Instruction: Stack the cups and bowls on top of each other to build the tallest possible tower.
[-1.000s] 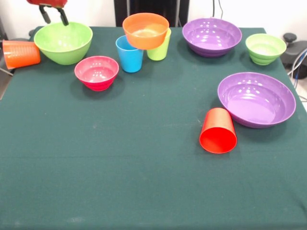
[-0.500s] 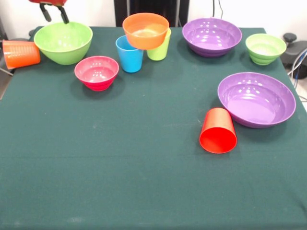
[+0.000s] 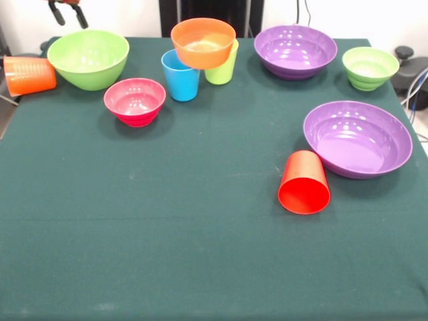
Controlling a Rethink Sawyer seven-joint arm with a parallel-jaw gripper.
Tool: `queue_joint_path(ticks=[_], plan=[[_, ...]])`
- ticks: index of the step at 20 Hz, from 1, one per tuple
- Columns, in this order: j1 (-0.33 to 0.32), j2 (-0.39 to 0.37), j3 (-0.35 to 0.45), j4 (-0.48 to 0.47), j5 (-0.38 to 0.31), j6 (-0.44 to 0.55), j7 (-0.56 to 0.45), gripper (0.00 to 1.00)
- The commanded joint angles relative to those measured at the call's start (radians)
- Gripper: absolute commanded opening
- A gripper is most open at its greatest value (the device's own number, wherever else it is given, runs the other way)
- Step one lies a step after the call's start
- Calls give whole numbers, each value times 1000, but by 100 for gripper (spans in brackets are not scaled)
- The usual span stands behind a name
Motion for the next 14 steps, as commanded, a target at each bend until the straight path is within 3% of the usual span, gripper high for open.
queue_joint_path(ticks=[1, 14], plan=[[22, 74, 45, -41, -103, 67, -349, 100], [27, 161, 38, -67, -154, 10, -289, 100]])
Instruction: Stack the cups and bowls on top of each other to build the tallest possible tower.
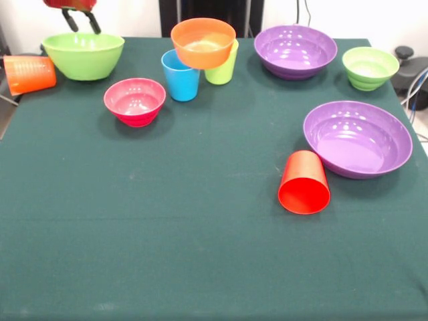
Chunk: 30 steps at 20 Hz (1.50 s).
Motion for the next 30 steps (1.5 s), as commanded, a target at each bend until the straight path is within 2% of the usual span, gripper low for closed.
queue_joint_path(ticks=[1, 7, 22, 30], plan=[[39, 94, 37, -73, -102, 9, -291, 100], [34, 118, 41, -94, -110, 16, -297, 100], [35, 99, 51, -62, -86, 31, -281, 100], [46, -4, 89, 7, -7, 99, -279, 100]])
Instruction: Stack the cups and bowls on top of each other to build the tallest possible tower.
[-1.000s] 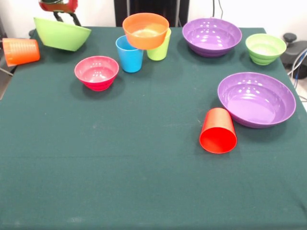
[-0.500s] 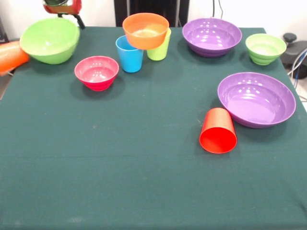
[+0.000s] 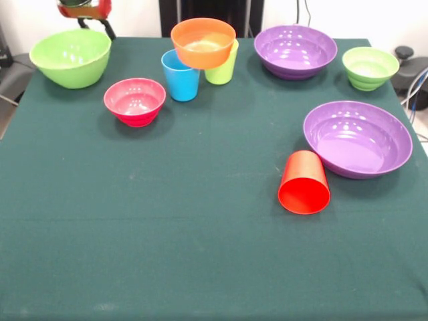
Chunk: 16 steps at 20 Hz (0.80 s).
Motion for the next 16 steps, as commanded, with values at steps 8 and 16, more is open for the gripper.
queue_joint_path(ticks=[8, 16], plan=[[60, -162, 108, 73, 100, 158, -255, 100], [14, -273, 142, 175, 173, 221, -258, 100]])
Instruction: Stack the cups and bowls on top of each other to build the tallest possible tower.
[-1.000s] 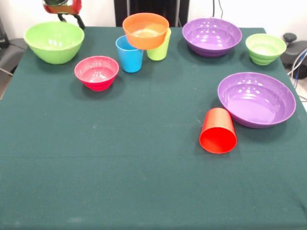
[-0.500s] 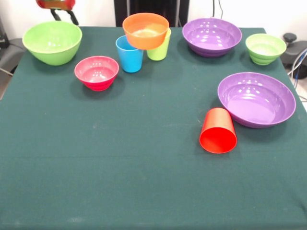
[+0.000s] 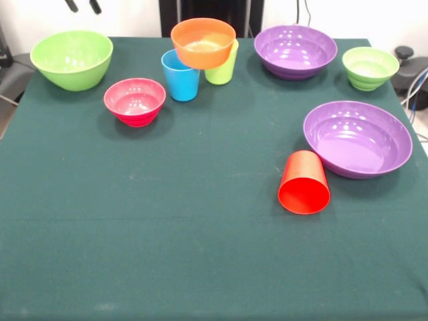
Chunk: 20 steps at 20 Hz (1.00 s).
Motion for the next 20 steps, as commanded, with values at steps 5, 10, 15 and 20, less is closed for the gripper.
queue_joint_path(ticks=[5, 10, 15, 20], plan=[[18, -51, 68, 95, 9, 82, -241, 100], [39, 34, 43, 25, -50, 51, -232, 100], [45, 37, 50, 22, -42, 48, -225, 100], [68, 25, 65, 31, -3, 56, -188, 100]])
